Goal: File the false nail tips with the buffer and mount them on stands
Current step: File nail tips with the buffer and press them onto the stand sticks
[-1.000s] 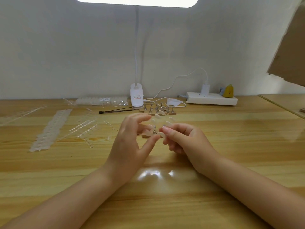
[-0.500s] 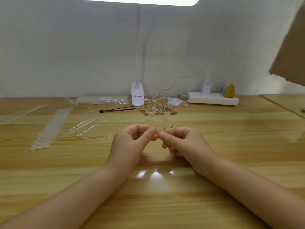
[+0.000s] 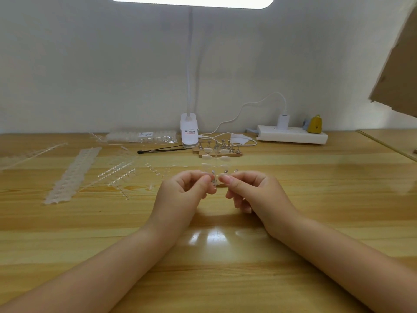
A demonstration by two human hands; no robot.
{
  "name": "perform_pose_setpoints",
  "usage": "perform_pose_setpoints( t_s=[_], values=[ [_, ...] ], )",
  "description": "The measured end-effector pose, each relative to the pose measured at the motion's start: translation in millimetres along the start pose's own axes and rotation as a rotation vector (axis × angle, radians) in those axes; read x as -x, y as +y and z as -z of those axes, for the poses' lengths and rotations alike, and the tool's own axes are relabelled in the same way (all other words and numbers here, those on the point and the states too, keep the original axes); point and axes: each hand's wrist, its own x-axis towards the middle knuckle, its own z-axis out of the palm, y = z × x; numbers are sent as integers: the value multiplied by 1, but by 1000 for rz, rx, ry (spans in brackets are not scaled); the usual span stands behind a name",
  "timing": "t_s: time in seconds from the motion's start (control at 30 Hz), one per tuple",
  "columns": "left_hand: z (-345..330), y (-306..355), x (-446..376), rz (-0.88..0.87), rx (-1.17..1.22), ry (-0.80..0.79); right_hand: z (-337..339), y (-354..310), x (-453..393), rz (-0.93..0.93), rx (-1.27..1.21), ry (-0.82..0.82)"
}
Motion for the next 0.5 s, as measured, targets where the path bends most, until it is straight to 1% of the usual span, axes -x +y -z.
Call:
perform_pose_setpoints(
  t_s=[0.1,0.17,0.23,0.3,0.4,0.5],
  values=[
    [4,1,-3,-36,-148,6,0,0,0,-4,21,8],
    [17,1,-18,-52,-260,95,0,0,-1,-23,30,19],
    [40,1,-38,-4,-427,220,2,-1,-1,-46,42,27],
    [66,-1,-55,86,-612,276,2,-1,-1,-58,50,22],
    [91,-12,-66,178,-961,214,2,-2,-1,-66,63,7],
    [97,-14,-68,177,-1337,179,2,-2,-1,-74,72,1]
  ],
)
